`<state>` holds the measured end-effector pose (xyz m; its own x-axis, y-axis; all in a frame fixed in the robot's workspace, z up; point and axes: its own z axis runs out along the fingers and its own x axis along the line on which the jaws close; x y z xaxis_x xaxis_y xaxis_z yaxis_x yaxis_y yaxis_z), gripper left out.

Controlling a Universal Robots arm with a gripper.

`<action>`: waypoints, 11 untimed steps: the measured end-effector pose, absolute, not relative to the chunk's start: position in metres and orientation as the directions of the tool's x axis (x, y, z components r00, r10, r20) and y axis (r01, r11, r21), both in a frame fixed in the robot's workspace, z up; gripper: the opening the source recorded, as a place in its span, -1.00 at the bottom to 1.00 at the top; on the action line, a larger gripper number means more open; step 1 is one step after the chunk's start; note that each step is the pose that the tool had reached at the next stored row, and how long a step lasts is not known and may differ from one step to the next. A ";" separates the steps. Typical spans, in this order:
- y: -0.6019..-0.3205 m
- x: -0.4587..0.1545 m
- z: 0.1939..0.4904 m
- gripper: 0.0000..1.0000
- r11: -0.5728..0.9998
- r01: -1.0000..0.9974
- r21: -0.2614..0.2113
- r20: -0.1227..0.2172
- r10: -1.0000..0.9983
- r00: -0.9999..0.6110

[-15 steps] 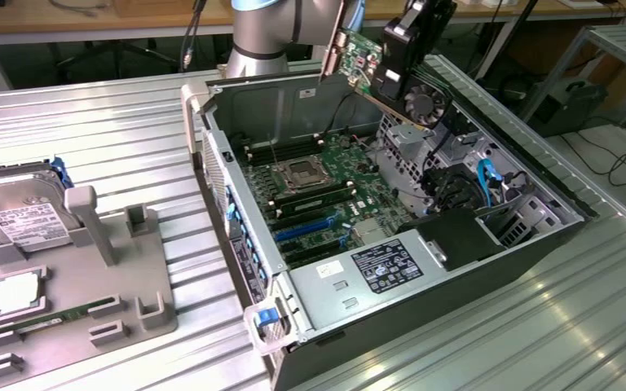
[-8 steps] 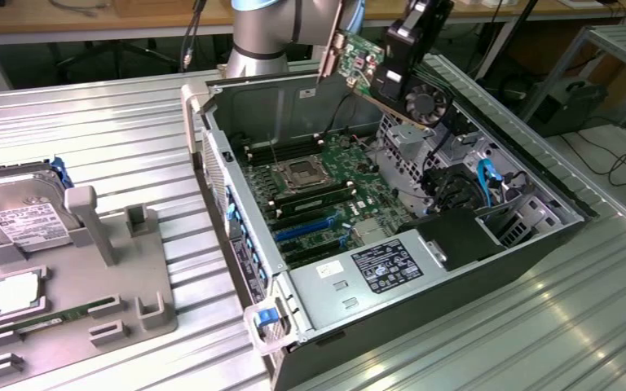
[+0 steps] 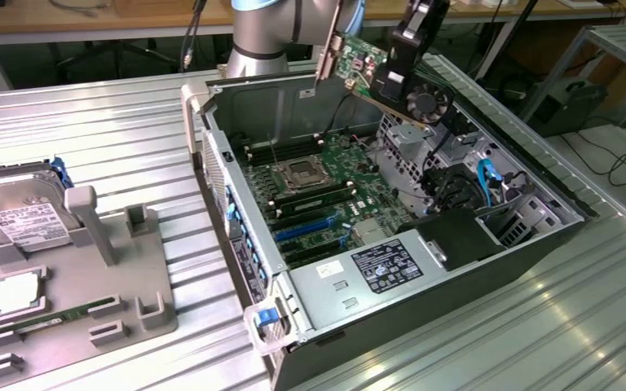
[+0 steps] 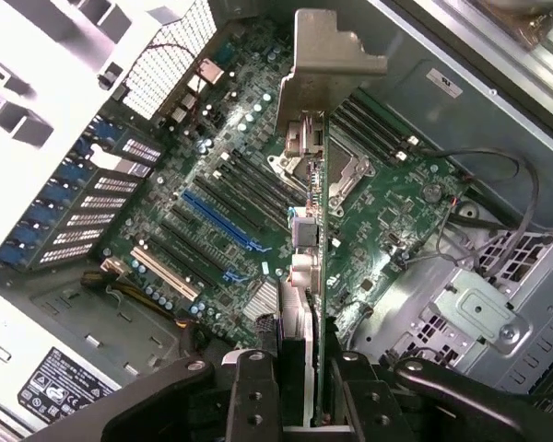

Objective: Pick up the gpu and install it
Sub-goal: 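Insert the gpu into the slot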

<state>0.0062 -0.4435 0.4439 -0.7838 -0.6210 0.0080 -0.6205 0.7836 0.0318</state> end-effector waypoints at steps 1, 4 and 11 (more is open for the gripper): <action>-0.443 0.006 0.444 -0.45 0.778 -0.628 0.032 0.008 -0.628 -0.778; -0.443 0.006 0.444 -0.45 0.762 -0.647 0.032 0.008 -0.648 -0.762; -0.443 0.006 0.444 -0.45 0.721 -0.692 0.032 0.008 -0.693 -0.721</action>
